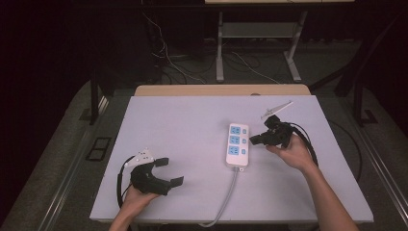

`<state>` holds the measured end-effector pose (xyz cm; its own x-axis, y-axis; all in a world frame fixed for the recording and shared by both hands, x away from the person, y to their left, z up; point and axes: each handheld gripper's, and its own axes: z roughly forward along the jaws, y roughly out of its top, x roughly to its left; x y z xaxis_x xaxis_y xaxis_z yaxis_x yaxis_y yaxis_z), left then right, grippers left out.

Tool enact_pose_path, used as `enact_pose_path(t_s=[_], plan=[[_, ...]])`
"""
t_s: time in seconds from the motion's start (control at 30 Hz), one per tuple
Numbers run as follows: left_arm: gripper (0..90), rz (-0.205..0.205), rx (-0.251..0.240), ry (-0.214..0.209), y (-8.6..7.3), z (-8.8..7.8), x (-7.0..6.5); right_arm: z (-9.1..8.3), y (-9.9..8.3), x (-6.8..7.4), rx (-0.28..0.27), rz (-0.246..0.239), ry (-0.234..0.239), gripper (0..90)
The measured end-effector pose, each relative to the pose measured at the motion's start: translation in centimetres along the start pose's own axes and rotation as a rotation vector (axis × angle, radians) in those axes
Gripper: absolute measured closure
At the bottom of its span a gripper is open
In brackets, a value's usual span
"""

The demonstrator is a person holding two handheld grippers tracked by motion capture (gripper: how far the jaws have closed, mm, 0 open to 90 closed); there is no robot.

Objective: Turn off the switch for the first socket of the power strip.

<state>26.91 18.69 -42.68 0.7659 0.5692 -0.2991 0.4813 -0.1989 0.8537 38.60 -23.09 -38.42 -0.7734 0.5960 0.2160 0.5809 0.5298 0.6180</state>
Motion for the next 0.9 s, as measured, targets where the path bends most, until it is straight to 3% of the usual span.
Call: enact_pose_path(t_s=[0.17, 0.47, 0.67, 0.77, 0.9], plan=[[0.0, -0.005, -0.012, -0.004, 0.0, -0.1, 0.0, -1.2, -0.5, 0.1, -0.017, 0.026, -0.016, 87.9], [0.0, -0.005, -0.015, -0.004, 0.0, -0.1, -0.2, -3.3, -2.4, 0.4, -0.088, 0.105, -0.113, 48.6], [0.0, -0.007, -0.016, -0.007, 0.0, -0.1, -0.3, -4.4, -3.7, 0.8, -0.147, 0.151, -0.116, 11.9], [0.0, -0.008, -0.017, -0.006, 0.0, -0.1, -0.4, -4.8, -4.3, 1.0, -0.173, 0.185, -0.127, 0.7], [0.0, -0.008, -0.019, -0.007, 0.0, -0.1, -0.4, -5.4, -5.6, 1.5, -0.205, 0.208, -0.116, 0.2]])
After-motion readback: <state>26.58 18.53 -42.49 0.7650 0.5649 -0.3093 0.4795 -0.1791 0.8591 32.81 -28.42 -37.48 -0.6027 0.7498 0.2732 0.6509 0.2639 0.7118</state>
